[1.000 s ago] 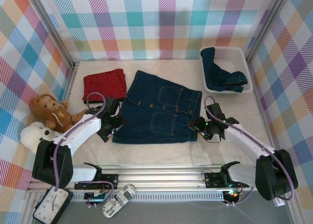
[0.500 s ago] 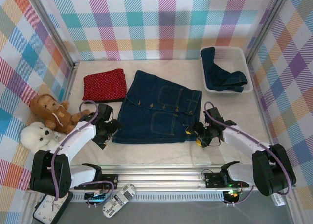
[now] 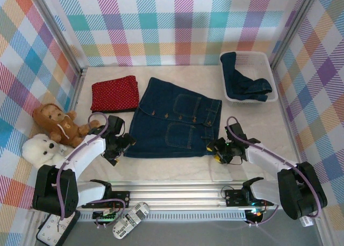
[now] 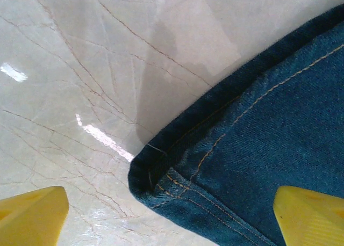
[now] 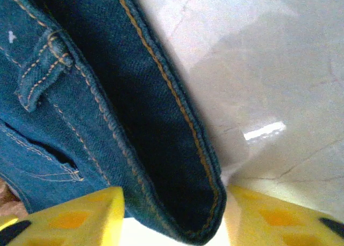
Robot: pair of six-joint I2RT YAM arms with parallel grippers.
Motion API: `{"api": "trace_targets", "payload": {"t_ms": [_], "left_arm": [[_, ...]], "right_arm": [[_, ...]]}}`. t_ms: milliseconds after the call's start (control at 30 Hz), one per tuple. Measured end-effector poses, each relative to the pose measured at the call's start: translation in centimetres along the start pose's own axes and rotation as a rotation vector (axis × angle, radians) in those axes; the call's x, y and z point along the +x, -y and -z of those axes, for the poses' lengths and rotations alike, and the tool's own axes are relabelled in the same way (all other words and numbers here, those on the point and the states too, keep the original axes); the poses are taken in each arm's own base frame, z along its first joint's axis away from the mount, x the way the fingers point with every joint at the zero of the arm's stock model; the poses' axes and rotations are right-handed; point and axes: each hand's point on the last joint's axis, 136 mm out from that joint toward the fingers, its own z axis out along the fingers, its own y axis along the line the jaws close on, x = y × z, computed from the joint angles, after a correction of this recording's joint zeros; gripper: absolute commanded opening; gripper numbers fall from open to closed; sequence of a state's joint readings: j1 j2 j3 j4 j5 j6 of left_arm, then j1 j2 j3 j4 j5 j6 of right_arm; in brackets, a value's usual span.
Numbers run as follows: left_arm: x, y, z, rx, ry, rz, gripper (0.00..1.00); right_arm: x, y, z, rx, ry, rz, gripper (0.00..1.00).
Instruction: Fold and stack the skirts
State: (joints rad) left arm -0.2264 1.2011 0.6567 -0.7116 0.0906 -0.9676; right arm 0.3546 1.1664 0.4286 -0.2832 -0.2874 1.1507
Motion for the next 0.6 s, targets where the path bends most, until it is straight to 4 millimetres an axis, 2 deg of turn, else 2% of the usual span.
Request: {"api": "trace_targets", "payload": {"t_ms": [67,167,267,467,600], "left_arm": [[0.1,0.2,-0.1,0.012,-0.008,-0.001,0.85],[0.4,0.1,-0.2,0.013,-0.021,0.002,0.76],[0.7,-0.3,-0.5,0.004,-0.031,0.015,0.69],[1.3,-1.2,-1.5,-0.012,-0.055,0.053,0.6],[1.4,-1.0,-2.3,0.008,-0.061,0.078,0.48]], "right_arm": [[-0.2,-0.4,0.1,-0.02,0.01,0.008,0.13],[-0.5,-1.4,0.6,-0.064,0.037,0.019,0.02],[-0.6,-1.6,0.9,-0.088,0.053,0.023,0.0],[-0.4,-0.7,0.6,-0.079,0.056,0.016,0.0],[-0.5,-0.8,0.7,-0.086,0.061,0.019,0.0]]}}
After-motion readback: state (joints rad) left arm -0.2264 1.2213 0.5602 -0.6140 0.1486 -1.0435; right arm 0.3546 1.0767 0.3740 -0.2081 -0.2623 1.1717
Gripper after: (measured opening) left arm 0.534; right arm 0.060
